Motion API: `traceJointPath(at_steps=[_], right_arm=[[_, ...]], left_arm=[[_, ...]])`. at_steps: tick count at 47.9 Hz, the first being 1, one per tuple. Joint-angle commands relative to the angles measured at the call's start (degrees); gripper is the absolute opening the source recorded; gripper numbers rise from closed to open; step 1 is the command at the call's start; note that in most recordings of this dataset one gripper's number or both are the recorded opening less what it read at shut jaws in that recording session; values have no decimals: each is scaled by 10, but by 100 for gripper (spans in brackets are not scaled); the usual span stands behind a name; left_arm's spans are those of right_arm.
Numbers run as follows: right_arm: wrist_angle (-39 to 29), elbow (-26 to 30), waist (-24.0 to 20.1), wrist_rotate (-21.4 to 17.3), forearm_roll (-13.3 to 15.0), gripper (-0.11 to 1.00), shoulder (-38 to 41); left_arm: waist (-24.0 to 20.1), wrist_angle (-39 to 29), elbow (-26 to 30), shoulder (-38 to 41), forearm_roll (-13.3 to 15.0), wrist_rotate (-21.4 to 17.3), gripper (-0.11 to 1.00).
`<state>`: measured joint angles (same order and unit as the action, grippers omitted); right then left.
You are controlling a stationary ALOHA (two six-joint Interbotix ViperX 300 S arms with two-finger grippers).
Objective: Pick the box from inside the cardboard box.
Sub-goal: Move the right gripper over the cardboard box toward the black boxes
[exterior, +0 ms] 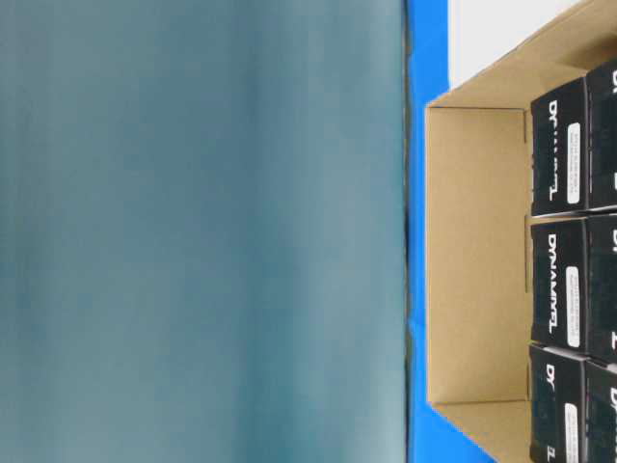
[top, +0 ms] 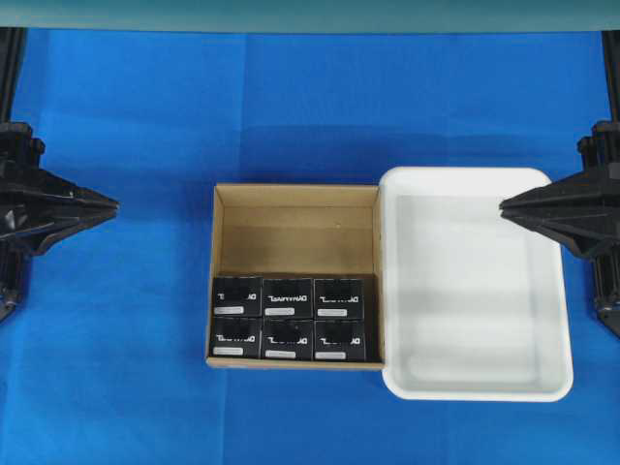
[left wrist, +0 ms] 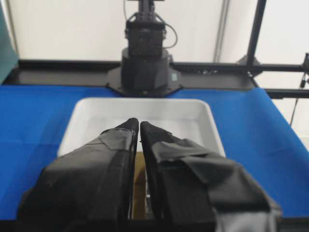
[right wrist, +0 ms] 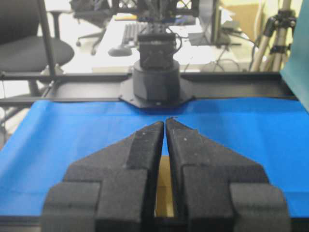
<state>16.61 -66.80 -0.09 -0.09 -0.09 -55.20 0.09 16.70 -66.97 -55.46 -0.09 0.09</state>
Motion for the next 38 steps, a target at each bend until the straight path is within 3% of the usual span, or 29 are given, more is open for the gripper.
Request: traceJointPath(at_steps=[1,7,12,20,30,38], right_arm=[[-1,12,3,-8,-11,14,4],[-86,36,5,-22,-62,6,5],[-164,64,7,-34,-62,2,5],[-282,126,10,-55,-62,2,31],[-432,207,10,-98,-63,2,114],[-523,273,9,-105,-63,2,200]], left_arm=[[-1,-27,20,4,-8,13,14],[-1,-83,40,-9,-8,16,3],[-1,-129,52,-18,-9,13,-5],[3,-162,55,-25,-9,13,-6],[3,-166,60,-23,-9,13,-6],[3,-169,61,-25,-9,12,-6]])
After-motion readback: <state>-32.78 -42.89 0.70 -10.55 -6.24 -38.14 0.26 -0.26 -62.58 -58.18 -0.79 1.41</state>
